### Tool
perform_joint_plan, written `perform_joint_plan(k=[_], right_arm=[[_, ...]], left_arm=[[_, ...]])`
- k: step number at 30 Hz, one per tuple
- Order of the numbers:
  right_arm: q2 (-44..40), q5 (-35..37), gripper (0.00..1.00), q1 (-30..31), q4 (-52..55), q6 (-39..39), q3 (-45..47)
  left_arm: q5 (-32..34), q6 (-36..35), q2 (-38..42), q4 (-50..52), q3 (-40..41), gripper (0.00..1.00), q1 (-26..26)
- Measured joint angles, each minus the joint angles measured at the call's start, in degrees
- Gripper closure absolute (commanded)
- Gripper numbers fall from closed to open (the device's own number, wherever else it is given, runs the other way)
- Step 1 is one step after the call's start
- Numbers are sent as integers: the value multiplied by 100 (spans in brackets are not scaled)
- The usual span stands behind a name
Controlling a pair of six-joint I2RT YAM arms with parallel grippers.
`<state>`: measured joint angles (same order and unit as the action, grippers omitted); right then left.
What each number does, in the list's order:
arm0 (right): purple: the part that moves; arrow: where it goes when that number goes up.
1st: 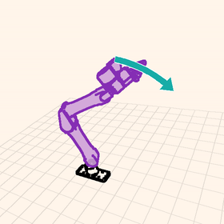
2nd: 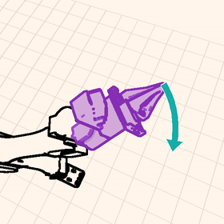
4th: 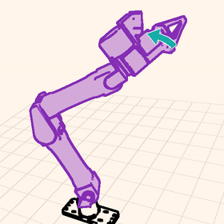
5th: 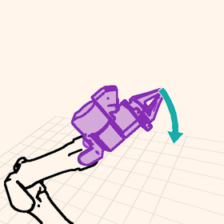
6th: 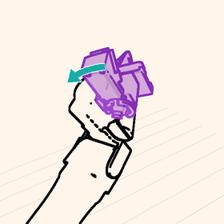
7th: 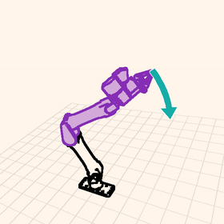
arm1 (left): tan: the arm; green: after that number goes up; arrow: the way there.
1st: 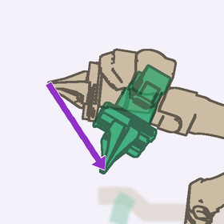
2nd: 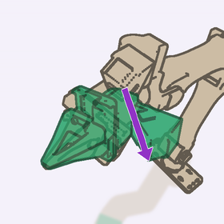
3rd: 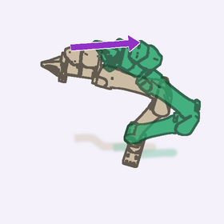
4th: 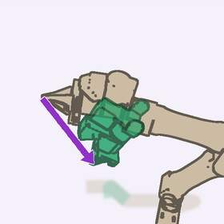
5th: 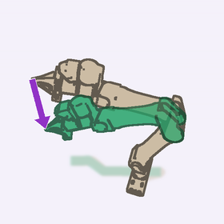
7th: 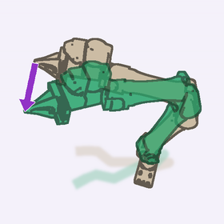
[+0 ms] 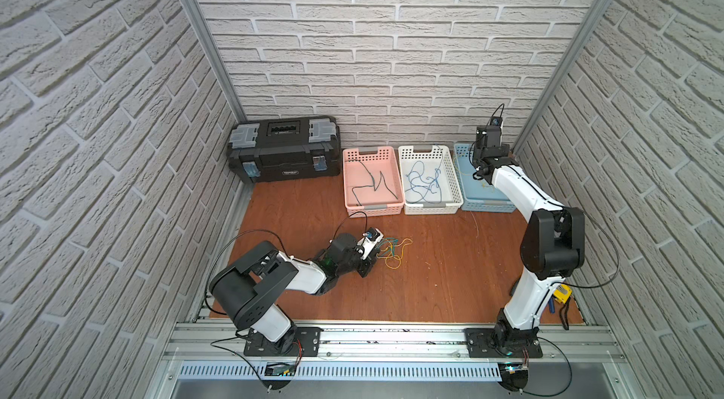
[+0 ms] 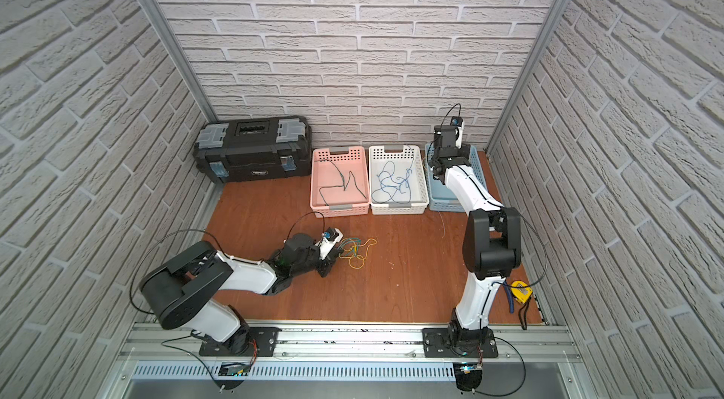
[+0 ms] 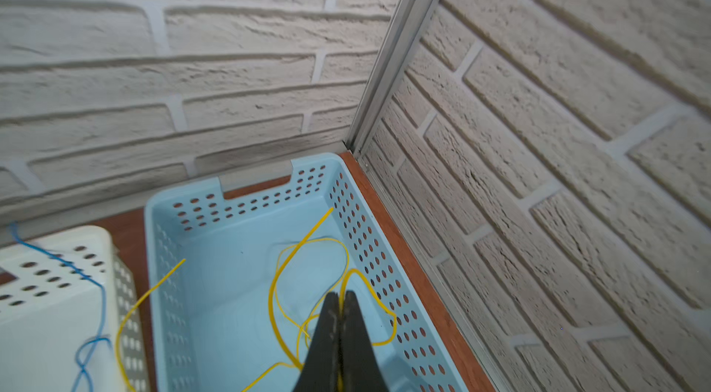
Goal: Untangle and sort cables by color
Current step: Place the cable in the bin.
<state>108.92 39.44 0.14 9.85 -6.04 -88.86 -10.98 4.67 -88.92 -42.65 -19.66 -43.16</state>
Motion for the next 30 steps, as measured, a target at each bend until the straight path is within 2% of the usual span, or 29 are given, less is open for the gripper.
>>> perform_joint_plan(k=[4,10,13,16,18,20,26,30], right_arm=[[236,286,97,-168,428,-271,-39],[247,236,97,-348,710,-647,-39],[313,-31,91,-374,874,-750,-164],[391,-391,79,-365,973,-841,-240],[400,-719,67,-363,1080,-892,-243],[400,-1034,61,-363,1268,-922,-289],[297,-1711,57,-363,2109,-1084,-678],[-278,-2382,57,-330,2468,-1211,-374]], left_arm=[[0,-9,17,79,-33,100,0],[2,-17,26,157,-68,100,-4],[2,-17,26,175,-87,100,-7],[4,-15,26,184,-87,100,-7],[7,-15,26,184,-87,100,-15],[7,-15,26,186,-87,100,-17],[20,-15,26,181,-87,100,-33],[22,-13,26,170,-87,100,-33]])
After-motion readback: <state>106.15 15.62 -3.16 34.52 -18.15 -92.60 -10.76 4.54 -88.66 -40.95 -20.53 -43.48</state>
